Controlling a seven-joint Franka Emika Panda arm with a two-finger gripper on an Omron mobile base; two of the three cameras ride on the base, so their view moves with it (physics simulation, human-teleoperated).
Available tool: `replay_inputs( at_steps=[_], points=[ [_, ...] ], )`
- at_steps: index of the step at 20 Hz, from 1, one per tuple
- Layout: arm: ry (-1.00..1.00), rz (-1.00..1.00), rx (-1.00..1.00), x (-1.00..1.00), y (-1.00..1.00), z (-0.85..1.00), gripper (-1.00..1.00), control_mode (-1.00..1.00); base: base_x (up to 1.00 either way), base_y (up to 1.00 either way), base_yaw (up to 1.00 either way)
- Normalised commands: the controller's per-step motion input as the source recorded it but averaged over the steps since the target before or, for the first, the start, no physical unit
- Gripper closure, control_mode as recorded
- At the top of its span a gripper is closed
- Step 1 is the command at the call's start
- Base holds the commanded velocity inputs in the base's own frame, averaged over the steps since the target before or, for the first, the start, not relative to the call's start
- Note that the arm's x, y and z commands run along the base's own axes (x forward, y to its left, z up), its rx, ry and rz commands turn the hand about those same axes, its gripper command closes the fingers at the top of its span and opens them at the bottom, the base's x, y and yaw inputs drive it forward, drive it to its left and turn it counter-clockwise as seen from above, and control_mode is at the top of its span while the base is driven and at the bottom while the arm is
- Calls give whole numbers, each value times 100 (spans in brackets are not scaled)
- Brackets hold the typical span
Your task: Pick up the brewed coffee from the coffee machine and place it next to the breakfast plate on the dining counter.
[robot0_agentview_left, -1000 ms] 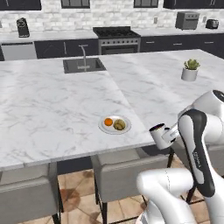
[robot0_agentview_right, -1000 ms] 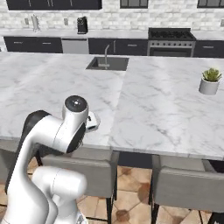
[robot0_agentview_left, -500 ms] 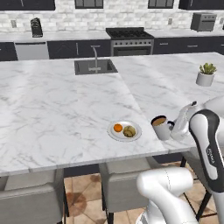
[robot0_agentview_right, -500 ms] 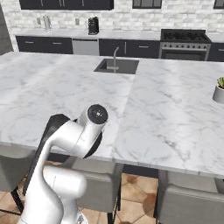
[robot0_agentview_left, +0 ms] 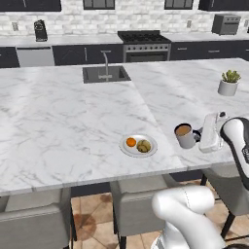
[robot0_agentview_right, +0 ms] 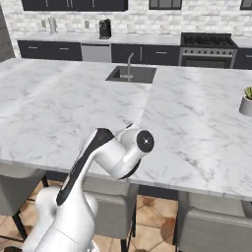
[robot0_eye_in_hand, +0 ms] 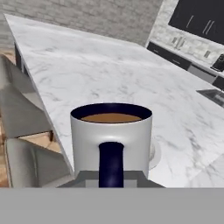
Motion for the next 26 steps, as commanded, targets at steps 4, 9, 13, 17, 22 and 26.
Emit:
replay_inputs(
  at_steps=[4, 9, 13, 17, 22, 26],
  points=[
    [2, 0, 8, 71, -23, 0, 100, -100, 0, 0, 0],
    [7, 1, 2, 62, 0, -3, 100, -100, 0, 0, 0],
    [1, 3, 0, 59, 0, -20, 100, -100, 0, 0, 0],
    [1, 4, 0, 47, -1, -33, 100, -100, 0, 0, 0],
    [0, 5, 2, 31, -1, -49, 100, -100, 0, 0, 0],
    [-2, 5, 2, 33, 0, -46, 100, -100, 0, 0, 0]
  ],
)
